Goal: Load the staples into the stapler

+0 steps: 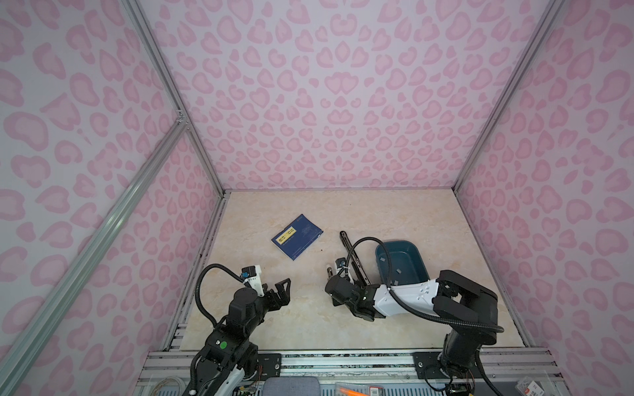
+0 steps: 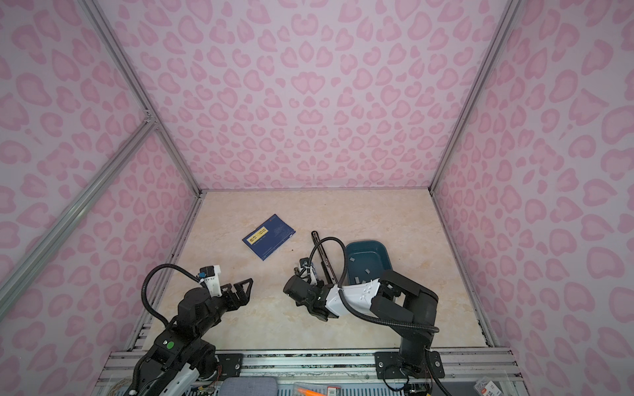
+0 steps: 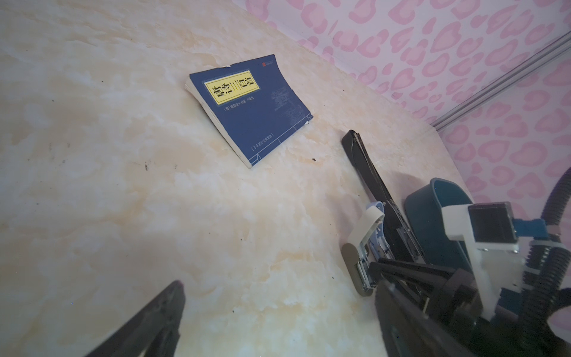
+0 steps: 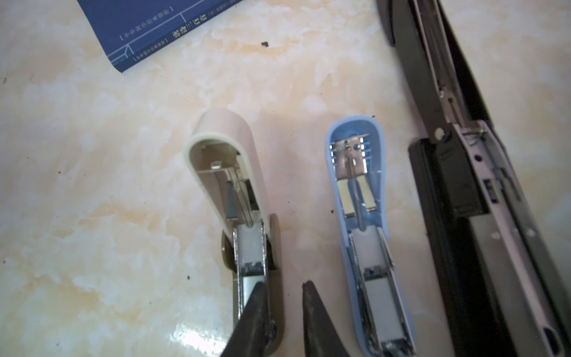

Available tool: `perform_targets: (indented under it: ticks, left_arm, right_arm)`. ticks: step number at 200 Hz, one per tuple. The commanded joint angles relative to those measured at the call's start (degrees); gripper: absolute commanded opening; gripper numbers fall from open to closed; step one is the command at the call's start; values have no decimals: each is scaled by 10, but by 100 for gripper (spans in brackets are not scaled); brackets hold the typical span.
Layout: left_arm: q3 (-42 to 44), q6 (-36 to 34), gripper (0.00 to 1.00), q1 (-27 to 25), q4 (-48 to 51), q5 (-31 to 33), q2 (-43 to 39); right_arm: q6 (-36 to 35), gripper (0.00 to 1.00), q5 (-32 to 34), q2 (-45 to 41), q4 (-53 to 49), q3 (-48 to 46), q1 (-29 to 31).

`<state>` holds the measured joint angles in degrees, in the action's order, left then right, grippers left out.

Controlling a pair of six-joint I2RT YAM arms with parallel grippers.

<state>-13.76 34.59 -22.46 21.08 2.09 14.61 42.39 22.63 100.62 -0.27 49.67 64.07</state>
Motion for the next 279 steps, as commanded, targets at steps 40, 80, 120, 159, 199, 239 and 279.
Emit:
perform_targets:
  ticks: [40, 80, 120, 159, 199, 239, 279]
  left_arm:
    - [3, 59, 97, 0, -81, -19, 54]
    - [-16, 34, 97, 0, -191, -91, 149]
    - [-27, 11, 97, -1, -293, -95, 273]
    - [-70, 1, 97, -7, -383, -145, 442]
    - [-116, -16, 97, -25, -420, -164, 544]
    - [-143, -29, 97, -33, -447, -187, 615]
    - [-151, -42, 97, -34, -458, -190, 645]
  right_arm:
    - [-69, 43, 20, -65, 73, -66, 14]
    - [-133, 50, 9, -56, 149, -102, 24]
    - [-183, 51, -8, -49, 237, -143, 29]
    - [-211, 50, -40, -9, 304, -158, 29]
    - [-226, 50, -40, 25, 331, -159, 25]
    - [-225, 44, -54, 46, 363, -173, 5]
    - [-229, 36, -69, 56, 373, -179, -10]
